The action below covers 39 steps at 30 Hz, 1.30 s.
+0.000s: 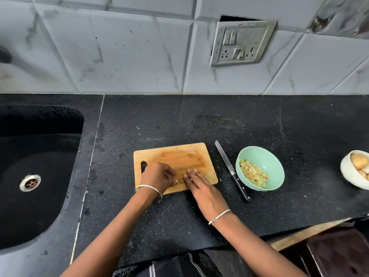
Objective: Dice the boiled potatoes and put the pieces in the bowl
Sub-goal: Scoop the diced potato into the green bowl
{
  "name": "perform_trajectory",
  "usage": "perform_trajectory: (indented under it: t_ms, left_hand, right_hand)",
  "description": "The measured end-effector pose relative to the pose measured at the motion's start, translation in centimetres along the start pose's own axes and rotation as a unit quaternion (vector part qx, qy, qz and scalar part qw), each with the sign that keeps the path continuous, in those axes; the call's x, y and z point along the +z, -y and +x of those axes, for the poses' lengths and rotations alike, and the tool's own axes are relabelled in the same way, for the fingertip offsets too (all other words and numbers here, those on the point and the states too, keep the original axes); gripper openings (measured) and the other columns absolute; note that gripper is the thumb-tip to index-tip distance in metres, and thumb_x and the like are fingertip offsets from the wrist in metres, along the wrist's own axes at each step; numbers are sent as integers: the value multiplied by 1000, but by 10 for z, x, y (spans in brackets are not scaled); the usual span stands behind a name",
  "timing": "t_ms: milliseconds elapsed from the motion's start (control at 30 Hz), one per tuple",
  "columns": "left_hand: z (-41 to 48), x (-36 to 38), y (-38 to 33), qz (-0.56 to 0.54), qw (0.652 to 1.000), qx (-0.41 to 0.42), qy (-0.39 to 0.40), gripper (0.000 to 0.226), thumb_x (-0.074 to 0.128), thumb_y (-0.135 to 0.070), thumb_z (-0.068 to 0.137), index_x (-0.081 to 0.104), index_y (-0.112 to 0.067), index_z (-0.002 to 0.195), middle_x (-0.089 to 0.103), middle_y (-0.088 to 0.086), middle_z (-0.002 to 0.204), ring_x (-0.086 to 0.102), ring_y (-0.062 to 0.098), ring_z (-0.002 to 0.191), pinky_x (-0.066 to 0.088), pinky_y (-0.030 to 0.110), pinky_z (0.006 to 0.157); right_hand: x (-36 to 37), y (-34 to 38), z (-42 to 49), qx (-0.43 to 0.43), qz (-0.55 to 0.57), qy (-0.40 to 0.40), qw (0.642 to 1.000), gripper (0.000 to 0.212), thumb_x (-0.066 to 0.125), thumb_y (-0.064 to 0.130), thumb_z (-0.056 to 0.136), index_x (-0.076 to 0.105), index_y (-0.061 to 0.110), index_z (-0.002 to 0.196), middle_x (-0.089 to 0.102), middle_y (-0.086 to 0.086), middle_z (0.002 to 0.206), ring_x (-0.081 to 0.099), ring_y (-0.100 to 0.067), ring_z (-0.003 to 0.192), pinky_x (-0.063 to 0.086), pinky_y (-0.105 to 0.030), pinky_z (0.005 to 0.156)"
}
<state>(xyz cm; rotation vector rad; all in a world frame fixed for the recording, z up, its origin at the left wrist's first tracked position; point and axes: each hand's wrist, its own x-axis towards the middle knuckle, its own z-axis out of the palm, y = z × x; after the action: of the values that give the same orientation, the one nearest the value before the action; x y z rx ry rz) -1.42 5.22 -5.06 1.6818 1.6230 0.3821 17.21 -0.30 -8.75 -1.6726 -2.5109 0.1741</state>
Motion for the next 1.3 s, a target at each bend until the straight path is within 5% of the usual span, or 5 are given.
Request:
perform_trajectory:
  t_ms: [700,867,967,1133,1300]
  left_hand:
    - [-5,25,-11,213,974,80,-12,9,61,-18,82,67,-13,80,68,5,86,63,25,82,54,37,71]
    - [-10,28,-8,215,971,93,-42,4,61,-16,78,62,-17,82,66,1,82,64,25,77,53,36,66]
    - [-8,30,-11,181,979,86,-42,12,64,-12,75,61,-19,83,67,-3,77,65,23,74,54,36,65]
    - [-4,37,-30,109,991,67,-35,16,66,-12,72,67,-25,82,69,-9,77,65,15,76,54,31,68]
    - [6,47,-45,80,993,69,-47,21,62,-10,81,75,-25,85,73,-8,84,68,15,80,56,32,69]
  right_hand:
    - [-1,-14,-8,-77,-56,-93,991,39,84,-3,60,76,3,97,73,-12,102,71,-26,94,61,-33,64]
    - [-27,-26,1,88,149,-75,982,17,73,12,85,78,15,100,76,3,102,71,-13,92,57,-27,84]
    - [-54,-35,0,245,367,-134,887,16,82,14,77,79,15,93,77,4,87,72,-7,82,57,-20,78]
    - [-104,-63,-16,368,743,-131,543,24,72,-9,77,68,-11,102,73,-23,98,72,-33,93,59,-30,83]
    - [-132,-116,-42,409,728,-186,517,20,69,-11,79,67,-14,99,71,-27,100,72,-32,91,60,-27,77]
